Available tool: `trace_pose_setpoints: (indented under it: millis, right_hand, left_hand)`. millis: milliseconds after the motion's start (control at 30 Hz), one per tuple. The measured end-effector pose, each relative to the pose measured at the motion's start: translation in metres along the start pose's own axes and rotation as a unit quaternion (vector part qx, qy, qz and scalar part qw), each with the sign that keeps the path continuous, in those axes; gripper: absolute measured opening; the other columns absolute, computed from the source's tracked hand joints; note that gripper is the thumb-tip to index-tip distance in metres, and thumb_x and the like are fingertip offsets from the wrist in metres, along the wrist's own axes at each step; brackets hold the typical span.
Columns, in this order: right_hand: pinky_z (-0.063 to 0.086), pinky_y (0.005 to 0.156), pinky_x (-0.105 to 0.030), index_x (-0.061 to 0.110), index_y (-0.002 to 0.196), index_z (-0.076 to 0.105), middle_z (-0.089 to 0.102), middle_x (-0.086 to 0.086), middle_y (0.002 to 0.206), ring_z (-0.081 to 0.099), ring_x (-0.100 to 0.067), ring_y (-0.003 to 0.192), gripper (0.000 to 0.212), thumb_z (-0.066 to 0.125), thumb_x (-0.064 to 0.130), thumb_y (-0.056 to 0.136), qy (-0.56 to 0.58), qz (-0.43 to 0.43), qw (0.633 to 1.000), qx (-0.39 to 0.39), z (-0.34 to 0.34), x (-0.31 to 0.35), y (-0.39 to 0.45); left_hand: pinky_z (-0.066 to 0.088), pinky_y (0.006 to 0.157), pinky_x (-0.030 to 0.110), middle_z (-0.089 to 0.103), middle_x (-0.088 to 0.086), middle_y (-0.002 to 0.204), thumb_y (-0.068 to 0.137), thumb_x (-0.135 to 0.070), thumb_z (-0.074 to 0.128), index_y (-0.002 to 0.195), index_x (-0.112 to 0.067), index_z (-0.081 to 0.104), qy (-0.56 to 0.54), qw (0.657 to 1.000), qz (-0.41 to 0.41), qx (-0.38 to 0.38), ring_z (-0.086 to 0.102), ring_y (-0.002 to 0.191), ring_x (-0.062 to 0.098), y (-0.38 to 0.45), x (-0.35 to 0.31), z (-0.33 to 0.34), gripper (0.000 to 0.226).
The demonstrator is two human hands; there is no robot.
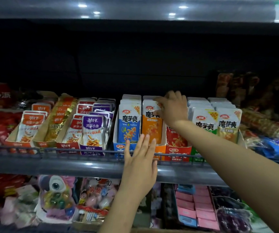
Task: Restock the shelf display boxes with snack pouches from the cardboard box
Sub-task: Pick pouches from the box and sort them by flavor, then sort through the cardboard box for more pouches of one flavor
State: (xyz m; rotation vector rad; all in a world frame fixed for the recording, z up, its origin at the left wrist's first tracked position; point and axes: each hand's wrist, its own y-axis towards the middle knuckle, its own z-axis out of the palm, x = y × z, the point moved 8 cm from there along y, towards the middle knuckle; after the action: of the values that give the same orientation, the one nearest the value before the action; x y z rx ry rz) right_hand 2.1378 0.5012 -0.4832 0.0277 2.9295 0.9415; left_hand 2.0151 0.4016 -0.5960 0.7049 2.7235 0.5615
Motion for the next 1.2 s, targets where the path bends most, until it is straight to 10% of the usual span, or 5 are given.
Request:
trace_pose_setpoints:
  millis: [200,367,567,1067,1200]
  right_hand:
    - [0.021,0.103,-0.037,0.029,0.143,0.038,0.045,0.002,0.141,0.033,-0.025,0.129,0.055,0.054,0.042,0.092,0.027,-0.002,1.000,0.001,-0.003,-0.005,-0.015]
    - [0.032,0.090,-0.040,0.018,0.121,0.064,0.066,-0.005,0.119,0.053,-0.031,0.113,0.039,0.060,0.035,0.086,0.135,-0.028,0.985,-0.107,-0.032,-0.011,-0.074]
    - [0.029,0.093,-0.033,0.017,0.118,0.065,0.065,0.000,0.119,0.052,-0.022,0.110,0.038,0.049,0.034,0.088,0.170,-0.031,0.979,-0.109,-0.046,-0.021,-0.188]
    - [0.040,0.089,-0.039,0.013,0.115,0.067,0.066,-0.008,0.119,0.063,-0.031,0.104,0.052,0.039,0.029,0.075,0.069,0.201,0.963,0.168,0.020,-0.108,-0.482]
    - [0.053,0.082,-0.046,0.007,0.118,0.065,0.062,-0.015,0.124,0.062,-0.036,0.105,0.052,0.071,0.019,0.068,0.067,0.269,0.934,0.227,0.038,-0.126,-0.522]
  left_hand:
    - [0.009,0.110,0.046,0.043,0.004,0.147,0.085,-0.035,0.032,0.140,-0.016,0.044,0.015,1.000,0.001,0.002,0.036,0.138,0.019,-0.003,-0.002,0.003,0.059]
    - [-0.017,0.114,0.038,-0.005,-0.001,0.157,0.098,-0.028,0.040,0.151,-0.019,0.010,-0.022,1.000,0.007,-0.006,-0.008,0.146,0.015,-0.013,-0.015,-0.002,0.062]
    - [0.021,0.115,0.045,0.030,0.014,0.153,0.087,-0.029,0.040,0.140,-0.014,0.040,-0.037,0.998,0.026,-0.045,0.024,0.142,0.026,-0.052,-0.053,0.000,0.055]
    - [0.017,0.116,0.031,0.012,-0.001,0.159,0.099,-0.028,0.041,0.150,-0.026,0.023,-0.201,0.942,-0.028,0.267,0.016,0.145,0.017,-0.210,-0.171,0.150,0.054]
    - [0.026,0.113,0.030,0.026,0.002,0.154,0.099,-0.027,0.042,0.146,-0.020,0.033,-0.216,0.924,-0.046,0.313,0.028,0.140,0.018,-0.224,-0.182,0.194,0.049]
